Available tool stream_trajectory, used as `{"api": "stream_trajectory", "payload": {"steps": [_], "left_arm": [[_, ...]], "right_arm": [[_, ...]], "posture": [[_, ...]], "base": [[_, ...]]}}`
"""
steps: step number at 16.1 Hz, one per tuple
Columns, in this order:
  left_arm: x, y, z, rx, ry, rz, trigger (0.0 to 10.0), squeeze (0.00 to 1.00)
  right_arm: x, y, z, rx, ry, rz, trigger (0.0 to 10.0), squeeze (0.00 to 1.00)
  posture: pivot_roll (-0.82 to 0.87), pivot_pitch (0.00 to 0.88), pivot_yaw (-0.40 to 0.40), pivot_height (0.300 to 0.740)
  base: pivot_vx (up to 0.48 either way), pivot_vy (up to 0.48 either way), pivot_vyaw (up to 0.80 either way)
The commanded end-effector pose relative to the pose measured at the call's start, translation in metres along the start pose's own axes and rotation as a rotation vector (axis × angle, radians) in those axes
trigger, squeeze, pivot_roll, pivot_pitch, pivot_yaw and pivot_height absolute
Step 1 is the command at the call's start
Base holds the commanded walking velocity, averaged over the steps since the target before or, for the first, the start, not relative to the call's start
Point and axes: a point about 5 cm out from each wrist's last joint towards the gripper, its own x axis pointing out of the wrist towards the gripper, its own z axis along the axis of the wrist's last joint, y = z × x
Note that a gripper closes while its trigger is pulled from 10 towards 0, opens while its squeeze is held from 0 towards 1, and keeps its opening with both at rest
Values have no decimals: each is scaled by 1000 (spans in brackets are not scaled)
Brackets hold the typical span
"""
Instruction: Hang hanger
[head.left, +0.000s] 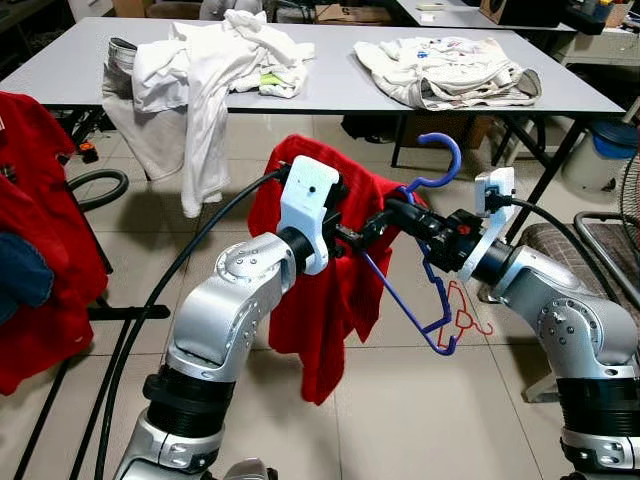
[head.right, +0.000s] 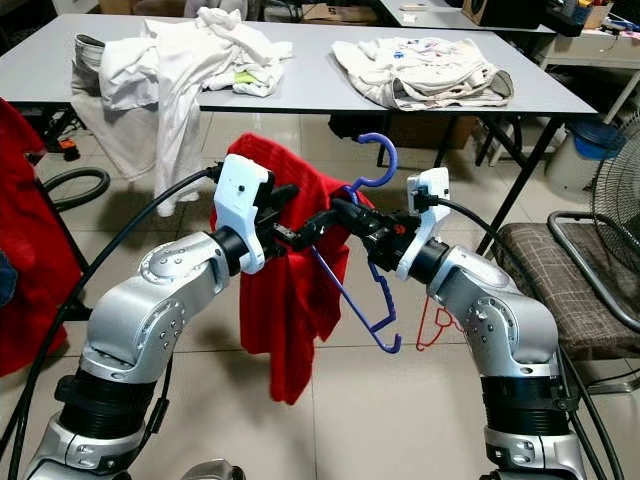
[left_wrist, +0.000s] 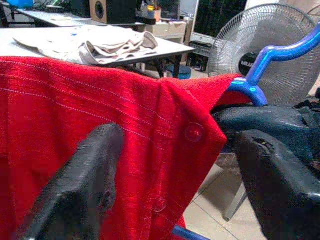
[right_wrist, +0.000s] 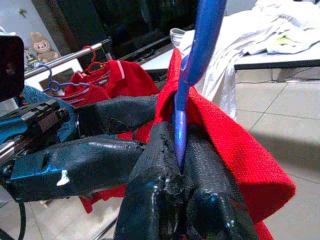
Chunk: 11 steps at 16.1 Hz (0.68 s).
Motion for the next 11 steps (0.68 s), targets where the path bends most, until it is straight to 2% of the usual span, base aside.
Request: {"api": "stream_trajectory", "payload": {"steps": [1, 6, 11], "left_arm": [[1, 12, -4, 17, 40, 73, 0, 0], [2, 10, -3, -6, 17, 56, 0, 0], [1, 18, 0, -8, 0, 95, 0, 0]], "right_arm": [[11, 18, 15, -22, -51, 139, 0, 0], [10, 19, 14, -14, -53, 155, 0, 0], [9, 19, 15, -10, -58, 159, 0, 0]], "posture": [[31, 0, -27, 740], [32, 0, -31, 740], [30, 4, -37, 740]], "base": [[0, 0, 0], [0, 0, 0], [0, 0, 0]]}}
